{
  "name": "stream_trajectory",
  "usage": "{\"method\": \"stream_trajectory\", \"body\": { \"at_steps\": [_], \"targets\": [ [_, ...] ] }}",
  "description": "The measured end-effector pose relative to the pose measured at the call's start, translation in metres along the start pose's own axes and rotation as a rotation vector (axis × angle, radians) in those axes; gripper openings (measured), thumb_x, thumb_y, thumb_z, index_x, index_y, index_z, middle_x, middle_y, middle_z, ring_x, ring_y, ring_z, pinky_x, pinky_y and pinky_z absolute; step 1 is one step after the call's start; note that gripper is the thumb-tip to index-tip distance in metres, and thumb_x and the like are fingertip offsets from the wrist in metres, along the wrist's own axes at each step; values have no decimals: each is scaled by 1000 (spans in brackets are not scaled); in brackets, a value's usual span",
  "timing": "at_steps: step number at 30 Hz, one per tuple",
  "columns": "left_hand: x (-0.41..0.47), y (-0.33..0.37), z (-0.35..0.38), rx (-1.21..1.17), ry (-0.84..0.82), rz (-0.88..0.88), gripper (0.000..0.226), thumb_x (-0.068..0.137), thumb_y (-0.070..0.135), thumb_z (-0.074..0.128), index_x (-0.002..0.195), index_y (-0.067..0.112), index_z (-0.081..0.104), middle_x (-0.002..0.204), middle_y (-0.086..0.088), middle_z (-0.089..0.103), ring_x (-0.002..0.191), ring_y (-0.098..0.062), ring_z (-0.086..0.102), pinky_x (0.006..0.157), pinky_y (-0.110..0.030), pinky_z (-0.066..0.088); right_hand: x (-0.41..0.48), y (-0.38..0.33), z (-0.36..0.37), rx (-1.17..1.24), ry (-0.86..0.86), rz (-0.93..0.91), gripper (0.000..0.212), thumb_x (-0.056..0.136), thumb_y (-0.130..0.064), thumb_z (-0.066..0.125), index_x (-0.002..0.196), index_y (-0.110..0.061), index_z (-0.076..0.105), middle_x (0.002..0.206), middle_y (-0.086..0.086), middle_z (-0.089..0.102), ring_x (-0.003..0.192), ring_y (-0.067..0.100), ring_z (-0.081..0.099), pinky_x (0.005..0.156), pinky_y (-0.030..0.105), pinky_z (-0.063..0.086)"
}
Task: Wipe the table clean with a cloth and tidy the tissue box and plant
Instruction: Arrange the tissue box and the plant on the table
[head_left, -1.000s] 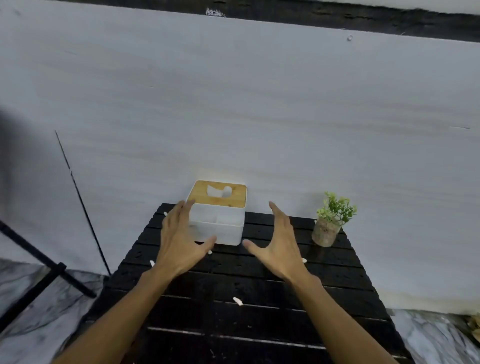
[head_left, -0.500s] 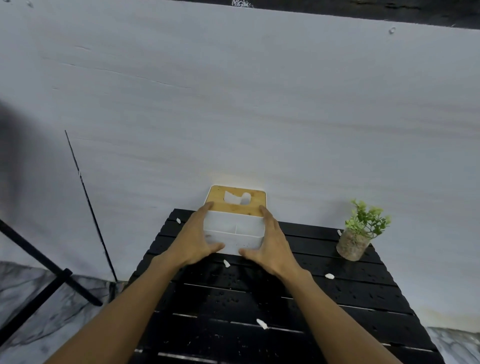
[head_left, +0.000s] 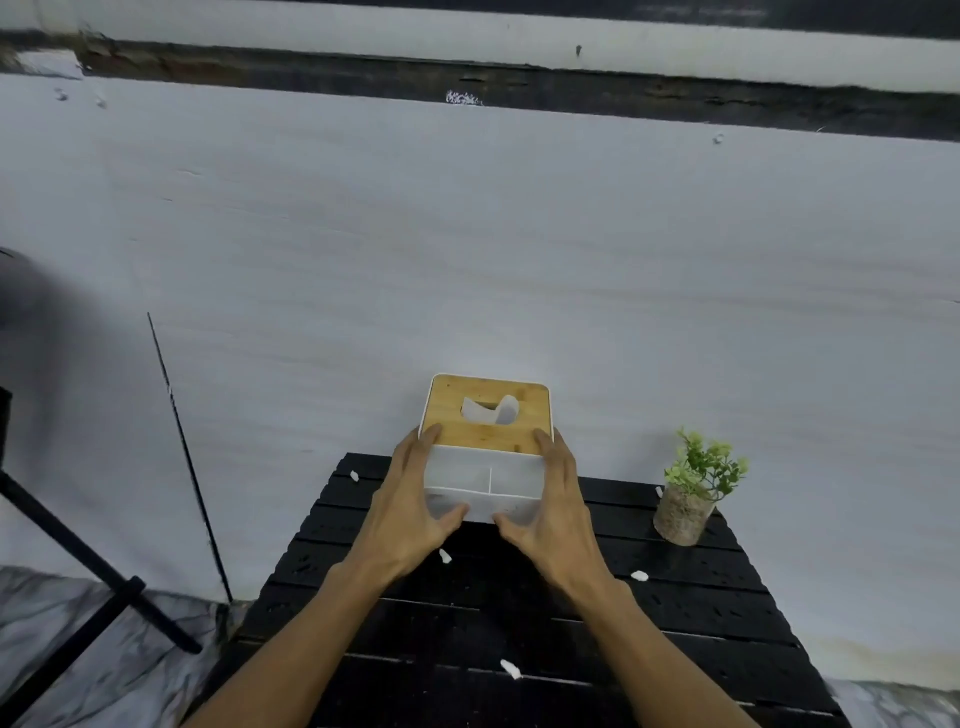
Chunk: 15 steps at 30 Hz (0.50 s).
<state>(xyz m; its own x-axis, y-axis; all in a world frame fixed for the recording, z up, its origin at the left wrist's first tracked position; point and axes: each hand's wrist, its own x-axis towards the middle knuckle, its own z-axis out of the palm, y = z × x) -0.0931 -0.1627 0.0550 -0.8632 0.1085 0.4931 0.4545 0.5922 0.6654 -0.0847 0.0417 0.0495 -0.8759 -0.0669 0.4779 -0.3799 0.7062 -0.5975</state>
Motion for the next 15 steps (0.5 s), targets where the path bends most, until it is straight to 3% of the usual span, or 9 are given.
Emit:
{"method": "stream_trajectory", "body": {
  "at_steps": [2,4,10,15],
  "targets": [
    [-1,17,0,10,13,47,97,74,35,80,148,39,17,153,13,19,122,-1,38,95,-18,42,-4,0,-13,10,44,-23,104,76,-26,84,156,-23,18,164,0,13,114,-29,22,70,-3,40],
    [-2,33,1,12,22,83,97,75,34,79,149,38,17,156,12,14,123,-3,37,96,-24,45,-8,0,-27,26,89,-37,104,74,-21,86,156,-18,22,164,2,14,118,-37,14,75,-9,36],
    [-5,76,7,-5,30,165,95,77,32,78,150,34,18,158,16,7,122,-3,38,93,-22,46,-22,4,-64,39,174,-85,103,72,-17,88,155,-14,26,165,4,15,129,-34,7,83,-11,30],
    [-4,91,21,12,-15,156,94,77,33,78,150,32,18,157,14,7,119,-5,41,89,-24,48,-25,18,-83,18,154,-62,108,73,-24,86,156,-24,18,164,1,13,132,-27,13,85,-8,31]
  ]
}}
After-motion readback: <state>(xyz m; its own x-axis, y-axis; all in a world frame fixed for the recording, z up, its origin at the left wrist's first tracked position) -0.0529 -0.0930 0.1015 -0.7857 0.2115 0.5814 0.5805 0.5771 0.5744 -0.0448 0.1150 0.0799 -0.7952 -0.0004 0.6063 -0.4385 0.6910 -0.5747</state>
